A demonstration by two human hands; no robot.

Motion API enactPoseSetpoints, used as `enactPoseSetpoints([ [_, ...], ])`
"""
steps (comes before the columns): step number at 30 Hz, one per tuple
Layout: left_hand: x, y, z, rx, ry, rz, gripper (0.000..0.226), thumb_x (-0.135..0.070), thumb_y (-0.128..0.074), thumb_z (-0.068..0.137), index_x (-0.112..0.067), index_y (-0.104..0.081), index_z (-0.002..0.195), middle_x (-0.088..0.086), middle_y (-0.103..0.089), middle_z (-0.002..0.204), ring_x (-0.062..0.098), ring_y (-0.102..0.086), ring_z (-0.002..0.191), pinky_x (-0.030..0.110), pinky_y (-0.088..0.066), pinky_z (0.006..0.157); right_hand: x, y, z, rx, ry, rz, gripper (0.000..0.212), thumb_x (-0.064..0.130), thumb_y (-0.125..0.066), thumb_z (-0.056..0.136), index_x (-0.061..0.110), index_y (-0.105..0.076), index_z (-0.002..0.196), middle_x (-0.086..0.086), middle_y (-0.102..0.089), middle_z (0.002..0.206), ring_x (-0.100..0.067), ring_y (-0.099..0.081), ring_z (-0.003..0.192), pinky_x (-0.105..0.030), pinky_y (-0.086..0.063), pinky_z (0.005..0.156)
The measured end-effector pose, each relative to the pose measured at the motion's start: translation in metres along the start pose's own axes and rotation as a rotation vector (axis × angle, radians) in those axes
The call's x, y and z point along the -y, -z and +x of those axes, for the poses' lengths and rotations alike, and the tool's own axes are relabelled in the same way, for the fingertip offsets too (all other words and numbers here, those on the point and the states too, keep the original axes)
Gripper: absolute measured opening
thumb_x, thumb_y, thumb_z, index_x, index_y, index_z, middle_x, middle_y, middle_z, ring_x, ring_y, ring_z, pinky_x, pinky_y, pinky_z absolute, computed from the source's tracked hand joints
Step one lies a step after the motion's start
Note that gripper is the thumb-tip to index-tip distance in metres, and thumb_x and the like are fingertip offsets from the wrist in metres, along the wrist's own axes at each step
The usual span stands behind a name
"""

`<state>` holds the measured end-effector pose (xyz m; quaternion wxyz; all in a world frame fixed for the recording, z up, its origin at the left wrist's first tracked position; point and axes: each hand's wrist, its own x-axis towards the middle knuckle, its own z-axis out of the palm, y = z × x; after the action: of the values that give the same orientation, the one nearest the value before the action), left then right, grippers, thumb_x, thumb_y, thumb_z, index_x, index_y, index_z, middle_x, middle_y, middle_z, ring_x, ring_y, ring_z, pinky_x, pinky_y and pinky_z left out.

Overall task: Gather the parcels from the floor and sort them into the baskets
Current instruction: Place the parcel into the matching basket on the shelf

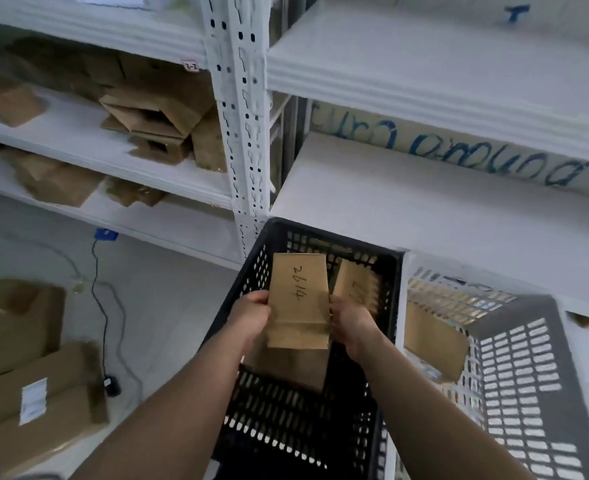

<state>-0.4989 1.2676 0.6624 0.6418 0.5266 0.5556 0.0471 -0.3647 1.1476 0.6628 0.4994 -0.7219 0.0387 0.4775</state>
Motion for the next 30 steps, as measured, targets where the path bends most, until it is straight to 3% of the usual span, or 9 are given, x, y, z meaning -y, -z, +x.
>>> enactPoseSetpoints([
  [2,-0.008,0.005,0.02,0.041,0.004,0.061,0.044,0.001,-0.053,0.091,-0.017,-0.056,0.131,0.002,-0.063,0.123,0.014,-0.06,0.093,0.025,-0.049,0.074,0.002,-0.01,0.013,-0.044,-0.03,0.01,0.03,0.022,-0.045,0.096,0.018,-0.072,0.108,-0.007,-0.071,0.105,-0.028,-0.066,0.1,-0.047,-0.054,0.092],
  [8,-0.021,0.01,0.063,0.134,0.005,0.222,0.054,0.001,-0.05,0.093,-0.02,-0.045,0.143,0.002,-0.055,0.137,0.012,-0.054,0.1,0.025,-0.047,0.079,0.002,-0.032,0.034,-0.176,-0.106,0.131,0.027,0.019,-0.044,0.095,0.016,-0.07,0.101,-0.012,-0.069,0.108,-0.031,-0.063,0.104,-0.048,-0.051,0.097],
  [11,-0.022,0.008,0.069,0.167,0.01,0.275,0.059,0.003,-0.041,0.096,-0.02,-0.033,0.149,0.0,-0.044,0.148,0.017,-0.049,0.123,0.028,-0.041,0.093,-0.011,-0.04,0.048,-0.192,-0.129,0.182,0.033,0.025,-0.05,0.087,0.01,-0.071,0.108,-0.012,-0.072,0.11,-0.034,-0.064,0.107,-0.049,-0.048,0.101],
  [13,-0.023,0.006,0.071,0.175,0.018,0.28,0.056,-0.001,-0.041,0.097,-0.02,-0.033,0.15,0.0,-0.044,0.147,0.021,-0.046,0.13,0.027,-0.038,0.092,-0.012,-0.045,0.042,-0.194,-0.116,0.213,0.04,0.027,-0.052,0.086,0.009,-0.067,0.118,-0.013,-0.067,0.12,-0.033,-0.059,0.115,-0.047,-0.044,0.105],
  [16,-0.028,0.001,0.067,0.176,-0.01,0.252,0.044,-0.013,-0.046,0.098,-0.02,-0.045,0.142,0.001,-0.056,0.132,0.021,-0.055,0.116,0.031,-0.044,0.085,0.003,-0.048,0.012,-0.182,-0.086,0.208,0.025,0.017,-0.051,0.093,0.008,-0.072,0.103,-0.007,-0.072,0.099,-0.021,-0.066,0.092,-0.031,-0.054,0.08],
  [18,-0.033,-0.004,0.058,0.17,-0.047,0.225,0.038,-0.017,-0.048,0.098,-0.021,-0.05,0.136,0.004,-0.059,0.126,0.022,-0.057,0.11,0.032,-0.047,0.082,-0.001,-0.039,0.006,-0.191,-0.036,0.225,0.022,0.011,-0.048,0.096,0.011,-0.071,0.097,-0.001,-0.07,0.092,-0.013,-0.064,0.083,-0.024,-0.049,0.069],
  [21,-0.037,-0.017,0.04,0.2,-0.117,0.215,0.031,-0.02,-0.051,0.097,-0.023,-0.057,0.128,0.003,-0.06,0.119,0.019,-0.058,0.103,0.034,-0.051,0.083,-0.002,-0.02,-0.014,-0.257,0.016,0.274,0.029,0.015,-0.05,0.098,0.015,-0.064,0.123,-0.003,-0.062,0.126,-0.02,-0.057,0.116,-0.031,-0.048,0.092],
  [26,-0.039,-0.052,-0.008,0.252,-0.22,0.193,0.023,-0.016,-0.055,0.094,-0.017,-0.064,0.115,0.0,-0.065,0.106,0.017,-0.063,0.097,0.037,-0.053,0.091,-0.018,0.024,-0.065,-0.342,0.116,0.464,0.026,0.012,-0.049,0.098,0.016,-0.063,0.119,-0.002,-0.068,0.109,-0.011,-0.063,0.097,-0.026,-0.047,0.076],
  [30,-0.026,-0.086,-0.064,0.318,-0.269,0.209,0.024,-0.015,-0.055,0.094,-0.017,-0.063,0.116,0.0,-0.066,0.107,0.015,-0.064,0.095,0.039,-0.051,0.095,-0.049,0.072,-0.11,-0.406,0.186,0.533,0.022,0.014,-0.049,0.099,0.018,-0.063,0.115,-0.005,-0.065,0.117,-0.015,-0.06,0.102,-0.038,-0.044,0.101],
])
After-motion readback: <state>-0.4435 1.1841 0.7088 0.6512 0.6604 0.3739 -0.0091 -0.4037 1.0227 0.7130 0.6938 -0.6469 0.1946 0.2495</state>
